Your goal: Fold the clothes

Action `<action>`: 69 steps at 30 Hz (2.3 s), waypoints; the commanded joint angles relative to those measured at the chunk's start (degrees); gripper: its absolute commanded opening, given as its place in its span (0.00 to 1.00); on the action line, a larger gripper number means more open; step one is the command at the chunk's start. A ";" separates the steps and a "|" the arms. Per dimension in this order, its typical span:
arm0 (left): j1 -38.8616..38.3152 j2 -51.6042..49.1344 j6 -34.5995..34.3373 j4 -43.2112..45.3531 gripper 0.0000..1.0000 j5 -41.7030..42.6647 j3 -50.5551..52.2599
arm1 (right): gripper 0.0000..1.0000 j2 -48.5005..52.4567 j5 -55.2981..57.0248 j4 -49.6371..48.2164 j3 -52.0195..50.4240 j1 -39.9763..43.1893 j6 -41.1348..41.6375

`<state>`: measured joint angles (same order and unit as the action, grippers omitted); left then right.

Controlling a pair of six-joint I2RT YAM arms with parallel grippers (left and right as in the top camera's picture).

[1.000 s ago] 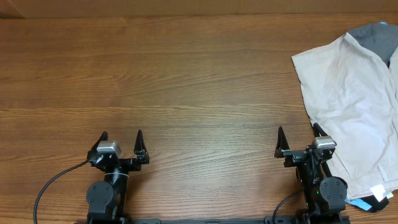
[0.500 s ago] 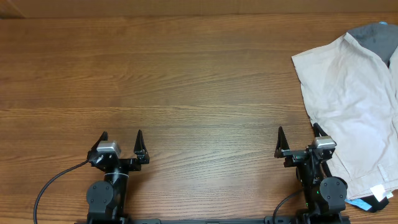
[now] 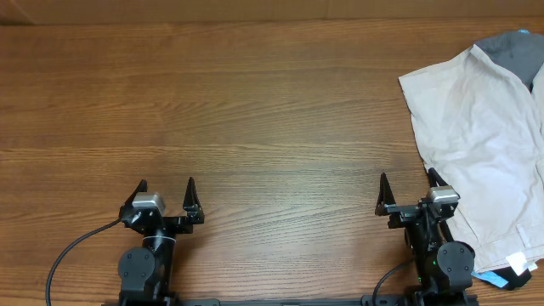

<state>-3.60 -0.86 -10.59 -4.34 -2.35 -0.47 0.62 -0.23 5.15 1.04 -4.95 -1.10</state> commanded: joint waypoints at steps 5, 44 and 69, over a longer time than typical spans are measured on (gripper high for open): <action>0.68 0.61 -0.59 0.09 1.00 0.48 0.20 | 1.00 -0.46 -0.50 -0.35 -0.59 0.11 -0.22; 0.68 0.61 -1.25 0.07 1.00 0.31 0.20 | 1.00 -0.46 -0.02 -0.35 -0.57 0.11 0.94; 0.68 -24.22 -4.96 -15.19 1.00 0.81 -22.97 | 1.00 18.18 8.35 14.99 19.61 0.17 11.65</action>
<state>-3.60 -16.58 -15.16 -19.20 -1.15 -16.08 12.03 6.35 18.48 13.21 -4.95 8.43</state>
